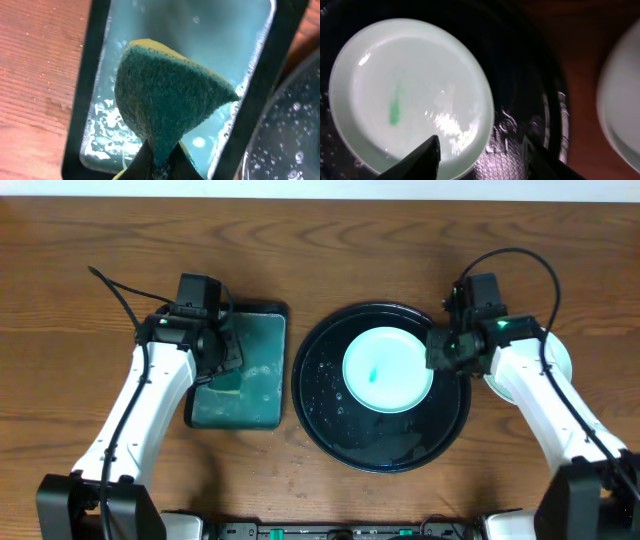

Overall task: Clean dirty plates on tray and stack at the side
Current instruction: 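Grasp the green sponge in the tray with the left gripper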

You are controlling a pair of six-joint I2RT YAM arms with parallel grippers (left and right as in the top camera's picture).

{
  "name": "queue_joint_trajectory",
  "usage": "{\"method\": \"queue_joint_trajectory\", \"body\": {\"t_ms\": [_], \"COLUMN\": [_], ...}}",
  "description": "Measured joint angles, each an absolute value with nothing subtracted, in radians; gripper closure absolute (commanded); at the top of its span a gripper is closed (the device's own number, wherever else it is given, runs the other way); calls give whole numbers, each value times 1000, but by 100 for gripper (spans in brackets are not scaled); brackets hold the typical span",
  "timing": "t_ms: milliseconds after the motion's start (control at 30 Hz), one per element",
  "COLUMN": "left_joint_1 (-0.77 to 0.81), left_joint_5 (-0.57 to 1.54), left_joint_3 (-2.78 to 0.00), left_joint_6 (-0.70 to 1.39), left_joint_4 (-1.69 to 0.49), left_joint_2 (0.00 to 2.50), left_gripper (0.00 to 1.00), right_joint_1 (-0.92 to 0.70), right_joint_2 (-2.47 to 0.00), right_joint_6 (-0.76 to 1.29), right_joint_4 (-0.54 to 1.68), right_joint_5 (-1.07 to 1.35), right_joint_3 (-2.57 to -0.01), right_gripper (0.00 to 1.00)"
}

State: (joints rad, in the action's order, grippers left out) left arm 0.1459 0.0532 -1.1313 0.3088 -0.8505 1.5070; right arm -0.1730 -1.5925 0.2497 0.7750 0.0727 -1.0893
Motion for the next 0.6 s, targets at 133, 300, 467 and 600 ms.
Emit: {"method": "queue_joint_trajectory", "body": {"t_ms": [133,300,467,600], "left_joint_1": [207,320,427,498], "left_joint_5": [55,101,153,182], "left_joint_3": [-1179,-1199,-1199,-1199], "left_joint_6": [309,319,392,458], "left_joint_4": [-870,-817,-689,-564], "left_joint_2": [1506,1496,1501,1555], "left_gripper": [93,93,93,93], "right_joint_1": [-173,-173,-171,-171], "right_joint_2": [-1665,-1758,-1780,-1780], "right_joint_6": [225,206,216,216], "right_joint_4": [702,673,665,668], "right_joint_5": [103,120,139,143], "right_joint_3": [-1029,-1011,-1018,-1019], "right_gripper": [57,96,99,99]}}
